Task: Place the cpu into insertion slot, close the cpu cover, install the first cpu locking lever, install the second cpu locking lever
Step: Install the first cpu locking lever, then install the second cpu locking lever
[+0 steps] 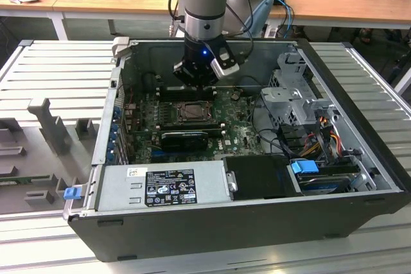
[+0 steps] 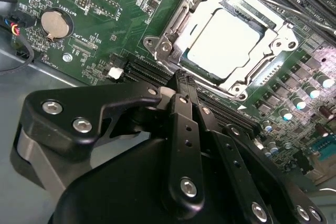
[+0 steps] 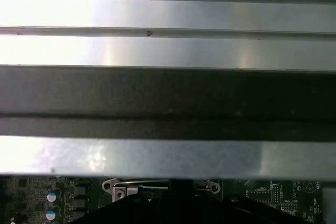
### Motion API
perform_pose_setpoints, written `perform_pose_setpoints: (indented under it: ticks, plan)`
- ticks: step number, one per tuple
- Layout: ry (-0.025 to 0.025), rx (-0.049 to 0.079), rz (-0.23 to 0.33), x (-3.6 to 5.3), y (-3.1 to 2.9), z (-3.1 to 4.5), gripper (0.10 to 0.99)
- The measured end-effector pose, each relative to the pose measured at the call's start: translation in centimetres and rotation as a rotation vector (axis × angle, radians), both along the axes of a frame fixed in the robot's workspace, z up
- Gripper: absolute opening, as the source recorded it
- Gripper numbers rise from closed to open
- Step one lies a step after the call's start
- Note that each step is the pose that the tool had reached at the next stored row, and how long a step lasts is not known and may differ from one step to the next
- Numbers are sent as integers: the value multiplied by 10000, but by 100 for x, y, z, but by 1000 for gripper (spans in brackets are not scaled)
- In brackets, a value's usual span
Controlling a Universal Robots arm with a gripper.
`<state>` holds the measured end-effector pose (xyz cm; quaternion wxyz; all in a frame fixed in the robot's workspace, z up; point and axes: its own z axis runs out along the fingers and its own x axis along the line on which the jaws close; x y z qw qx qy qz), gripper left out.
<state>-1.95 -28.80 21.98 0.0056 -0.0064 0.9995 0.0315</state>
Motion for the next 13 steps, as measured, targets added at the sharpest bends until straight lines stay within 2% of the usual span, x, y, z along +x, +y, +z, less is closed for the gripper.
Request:
perform_pose_setpoints:
  ticks: [8, 13]
  plan:
    - [1, -1, 1, 1, -65, 1, 106]
    - [1, -1, -1, 0, -78, 24, 106]
